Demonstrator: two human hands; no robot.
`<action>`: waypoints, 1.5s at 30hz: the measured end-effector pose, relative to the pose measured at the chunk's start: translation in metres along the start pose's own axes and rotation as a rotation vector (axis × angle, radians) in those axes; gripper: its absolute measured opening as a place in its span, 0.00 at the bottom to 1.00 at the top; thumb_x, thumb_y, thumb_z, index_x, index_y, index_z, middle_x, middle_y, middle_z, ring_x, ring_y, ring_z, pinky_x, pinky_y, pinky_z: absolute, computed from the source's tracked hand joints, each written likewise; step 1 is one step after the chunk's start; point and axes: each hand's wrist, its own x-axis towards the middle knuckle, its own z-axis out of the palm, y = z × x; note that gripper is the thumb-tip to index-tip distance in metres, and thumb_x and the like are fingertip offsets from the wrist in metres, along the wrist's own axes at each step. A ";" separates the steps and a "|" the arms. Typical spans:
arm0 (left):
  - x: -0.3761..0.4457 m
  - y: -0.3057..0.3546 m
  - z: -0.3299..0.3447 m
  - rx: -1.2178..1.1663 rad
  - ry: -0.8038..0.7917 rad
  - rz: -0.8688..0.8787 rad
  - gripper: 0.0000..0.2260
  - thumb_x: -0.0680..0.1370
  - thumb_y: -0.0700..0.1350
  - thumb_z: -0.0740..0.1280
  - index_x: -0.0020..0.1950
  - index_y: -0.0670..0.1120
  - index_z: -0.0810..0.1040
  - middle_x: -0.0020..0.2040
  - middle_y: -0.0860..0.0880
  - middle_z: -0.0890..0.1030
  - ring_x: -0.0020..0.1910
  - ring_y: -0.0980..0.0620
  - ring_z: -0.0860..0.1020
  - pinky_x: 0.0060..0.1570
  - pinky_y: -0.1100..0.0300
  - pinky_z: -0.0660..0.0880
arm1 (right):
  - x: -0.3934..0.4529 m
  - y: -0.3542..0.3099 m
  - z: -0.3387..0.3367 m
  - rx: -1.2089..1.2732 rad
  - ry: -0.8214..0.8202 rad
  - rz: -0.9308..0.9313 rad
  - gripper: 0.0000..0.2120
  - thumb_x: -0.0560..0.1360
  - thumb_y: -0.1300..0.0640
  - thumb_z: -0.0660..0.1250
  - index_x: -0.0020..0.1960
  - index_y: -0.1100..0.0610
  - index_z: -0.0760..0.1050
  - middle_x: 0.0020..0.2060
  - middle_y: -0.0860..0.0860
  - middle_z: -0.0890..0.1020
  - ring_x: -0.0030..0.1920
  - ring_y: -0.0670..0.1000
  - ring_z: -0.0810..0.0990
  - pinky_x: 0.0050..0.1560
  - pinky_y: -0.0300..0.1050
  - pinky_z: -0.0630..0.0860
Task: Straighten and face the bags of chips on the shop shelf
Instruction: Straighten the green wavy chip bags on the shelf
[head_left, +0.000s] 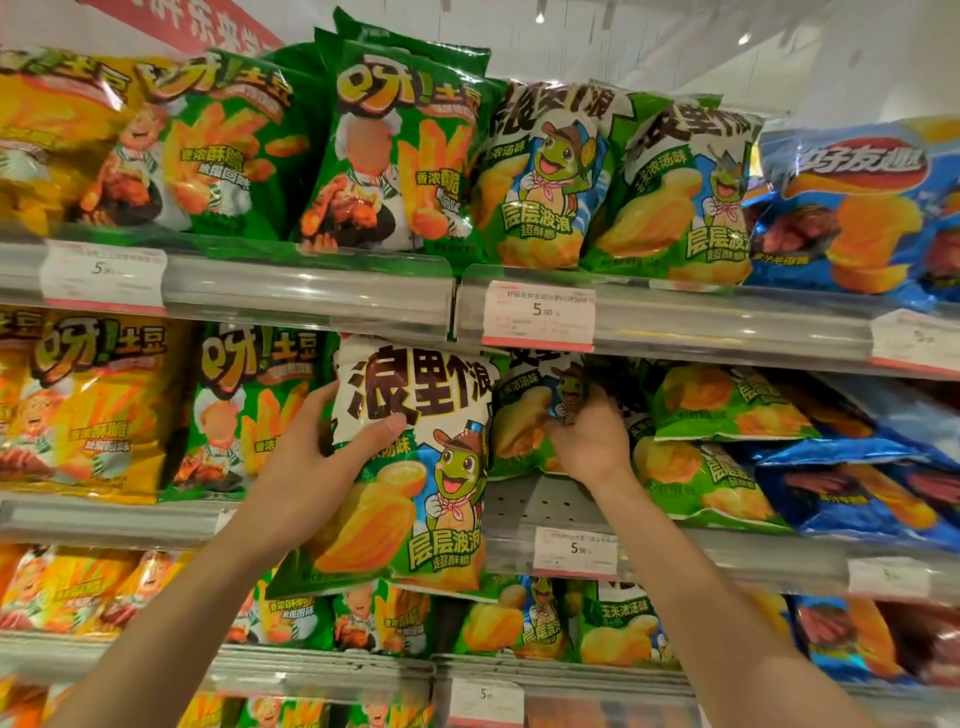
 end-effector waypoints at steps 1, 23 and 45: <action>0.000 -0.001 0.000 -0.006 0.001 0.000 0.37 0.67 0.64 0.71 0.73 0.55 0.67 0.59 0.55 0.81 0.54 0.55 0.82 0.56 0.48 0.80 | -0.004 0.001 0.001 -0.006 0.045 -0.034 0.29 0.72 0.50 0.74 0.68 0.61 0.70 0.61 0.59 0.77 0.62 0.62 0.75 0.61 0.55 0.75; -0.004 0.007 0.032 0.088 0.000 0.060 0.37 0.72 0.63 0.70 0.77 0.56 0.61 0.56 0.67 0.75 0.54 0.67 0.76 0.56 0.61 0.73 | -0.075 -0.023 -0.045 0.516 -0.281 0.058 0.29 0.76 0.32 0.62 0.71 0.47 0.69 0.59 0.41 0.75 0.61 0.44 0.73 0.64 0.43 0.68; 0.024 -0.043 0.042 0.891 0.139 0.554 0.32 0.71 0.50 0.77 0.73 0.47 0.72 0.76 0.38 0.64 0.75 0.34 0.61 0.66 0.35 0.67 | -0.040 -0.011 -0.019 0.363 0.097 0.104 0.45 0.77 0.36 0.63 0.81 0.56 0.44 0.79 0.59 0.56 0.77 0.62 0.59 0.75 0.56 0.60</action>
